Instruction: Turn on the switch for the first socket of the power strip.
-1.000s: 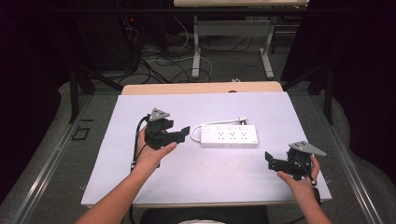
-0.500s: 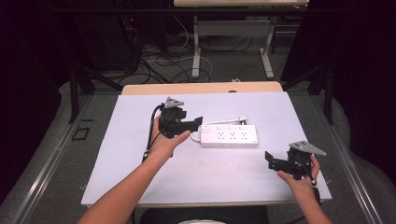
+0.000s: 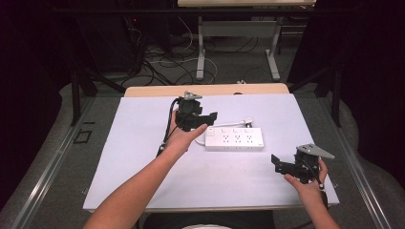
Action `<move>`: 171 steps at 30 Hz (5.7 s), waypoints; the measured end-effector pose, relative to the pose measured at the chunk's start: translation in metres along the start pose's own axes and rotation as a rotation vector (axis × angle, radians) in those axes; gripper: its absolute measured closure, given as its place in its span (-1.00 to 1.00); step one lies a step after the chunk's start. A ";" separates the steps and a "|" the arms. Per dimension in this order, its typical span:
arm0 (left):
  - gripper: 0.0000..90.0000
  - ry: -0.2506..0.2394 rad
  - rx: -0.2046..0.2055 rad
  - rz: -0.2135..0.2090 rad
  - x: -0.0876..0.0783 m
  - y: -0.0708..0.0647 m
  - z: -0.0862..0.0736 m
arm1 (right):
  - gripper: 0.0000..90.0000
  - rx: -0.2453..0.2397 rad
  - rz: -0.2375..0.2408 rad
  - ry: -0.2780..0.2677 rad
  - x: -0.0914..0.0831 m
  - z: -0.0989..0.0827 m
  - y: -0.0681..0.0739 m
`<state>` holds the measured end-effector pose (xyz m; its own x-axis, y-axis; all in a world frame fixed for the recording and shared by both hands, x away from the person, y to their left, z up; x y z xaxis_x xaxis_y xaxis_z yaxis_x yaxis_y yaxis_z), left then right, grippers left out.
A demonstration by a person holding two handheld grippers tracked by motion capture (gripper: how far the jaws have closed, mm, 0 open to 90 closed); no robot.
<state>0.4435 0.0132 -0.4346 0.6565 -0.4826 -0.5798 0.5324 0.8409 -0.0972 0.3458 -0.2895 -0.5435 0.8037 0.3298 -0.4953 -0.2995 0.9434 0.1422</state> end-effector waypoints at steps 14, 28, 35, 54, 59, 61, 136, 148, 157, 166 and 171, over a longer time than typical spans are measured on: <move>-0.06 0.026 0.060 0.044 0.035 -0.020 0.018 | -1.00 0.017 0.002 -0.009 0.001 0.000 -0.002; 0.13 0.073 0.045 0.079 0.074 -0.020 0.021 | -1.00 0.033 0.017 -0.007 0.000 0.000 -0.004; 0.21 0.128 0.019 0.084 0.091 -0.016 0.014 | -0.99 0.034 0.019 -0.016 0.002 0.001 -0.004; 0.45 0.224 -0.053 0.061 0.131 -0.013 -0.005 | -0.97 0.052 0.021 0.005 0.002 -0.001 -0.008; 0.49 0.267 -0.090 0.055 0.136 -0.009 -0.010 | -0.96 0.061 0.023 0.000 0.002 0.000 -0.009; 0.52 0.279 -0.096 0.063 0.138 -0.007 -0.011 | -0.96 0.074 0.021 -0.013 0.003 0.000 -0.008; 1.00 0.451 -0.181 0.066 0.151 -0.002 -0.043 | -0.92 0.101 0.036 0.018 0.005 -0.002 -0.011; 1.00 0.428 -0.200 0.067 0.150 -0.001 -0.043 | -0.92 0.107 0.034 0.015 0.004 -0.002 -0.012; 0.89 0.393 -0.198 0.061 0.142 0.003 -0.036 | -0.92 0.108 0.032 0.016 0.004 -0.002 -0.013; 0.69 0.332 -0.193 0.032 0.129 0.004 -0.026 | -0.92 0.110 0.030 0.004 0.005 -0.002 -0.013; 0.60 0.321 -0.171 0.015 0.121 0.001 -0.022 | -0.92 0.109 0.031 0.003 0.004 -0.002 -0.013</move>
<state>0.5119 -0.0387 -0.5231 0.4476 -0.3910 -0.8042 0.4086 0.8894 -0.2050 0.3522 -0.3006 -0.5491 0.7931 0.3588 -0.4921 -0.2661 0.9310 0.2499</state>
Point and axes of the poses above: each handheld gripper's, and its own axes: x roughly forward along the jaws, z roughly out of its top, y roughly to its left, the point moved 5 cm from there along x, roughly forward along the jaws, and after that the axes turned 5 degrees about z, right-handed, at the moved point
